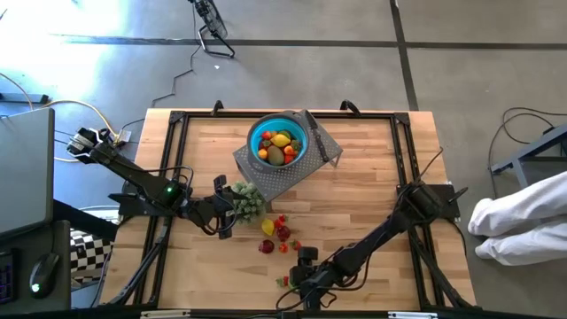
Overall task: Pick & Place Fruit
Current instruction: Put the kiwi into the blue strainer bowl on the shelf
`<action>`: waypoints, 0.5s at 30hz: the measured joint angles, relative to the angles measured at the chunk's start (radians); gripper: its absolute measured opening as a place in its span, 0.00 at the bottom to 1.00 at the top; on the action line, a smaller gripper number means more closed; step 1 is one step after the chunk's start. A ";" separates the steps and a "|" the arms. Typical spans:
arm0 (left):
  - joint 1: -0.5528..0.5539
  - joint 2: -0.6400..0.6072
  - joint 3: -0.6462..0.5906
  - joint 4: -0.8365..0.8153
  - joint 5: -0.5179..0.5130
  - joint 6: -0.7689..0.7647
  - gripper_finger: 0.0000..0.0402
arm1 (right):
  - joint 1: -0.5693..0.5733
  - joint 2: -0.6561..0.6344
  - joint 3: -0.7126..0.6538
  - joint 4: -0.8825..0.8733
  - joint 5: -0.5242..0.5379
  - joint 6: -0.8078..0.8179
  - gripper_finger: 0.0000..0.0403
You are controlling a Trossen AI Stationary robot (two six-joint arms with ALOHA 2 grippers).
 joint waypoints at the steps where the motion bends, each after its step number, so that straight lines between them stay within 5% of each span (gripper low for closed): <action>1: 0.000 0.000 0.000 0.000 0.000 0.000 0.54 | 0.000 -0.004 0.000 0.001 -0.008 0.000 0.59; 15: 0.000 0.000 0.000 0.000 0.000 0.000 0.54 | -0.048 -0.171 0.000 -0.039 0.022 -0.023 0.59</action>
